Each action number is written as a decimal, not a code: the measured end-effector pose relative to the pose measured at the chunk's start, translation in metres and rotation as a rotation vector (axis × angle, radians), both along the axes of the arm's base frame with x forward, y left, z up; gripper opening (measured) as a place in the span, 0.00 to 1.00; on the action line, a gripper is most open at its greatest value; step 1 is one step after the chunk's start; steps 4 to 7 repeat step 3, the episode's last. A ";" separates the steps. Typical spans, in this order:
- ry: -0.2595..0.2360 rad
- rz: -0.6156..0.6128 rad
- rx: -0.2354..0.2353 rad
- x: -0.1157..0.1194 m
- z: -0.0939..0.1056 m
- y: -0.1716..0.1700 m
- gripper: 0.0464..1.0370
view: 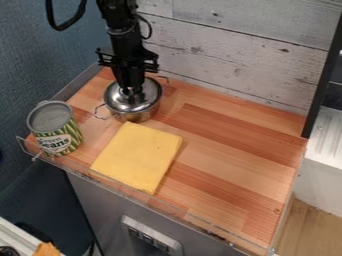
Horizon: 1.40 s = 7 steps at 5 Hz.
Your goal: Cover the silver pot with the silver lid
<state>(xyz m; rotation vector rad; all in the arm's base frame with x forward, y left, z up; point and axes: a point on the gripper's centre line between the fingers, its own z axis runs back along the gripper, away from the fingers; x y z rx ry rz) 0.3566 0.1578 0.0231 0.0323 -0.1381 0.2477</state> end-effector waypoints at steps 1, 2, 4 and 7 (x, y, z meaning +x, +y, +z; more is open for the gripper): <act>0.008 -0.006 -0.023 -0.001 0.000 -0.004 0.58; 0.017 0.009 -0.007 -0.005 0.012 -0.002 0.87; 0.010 0.001 0.011 -0.009 0.036 -0.003 0.97; 0.010 0.001 0.011 -0.009 0.036 -0.003 0.97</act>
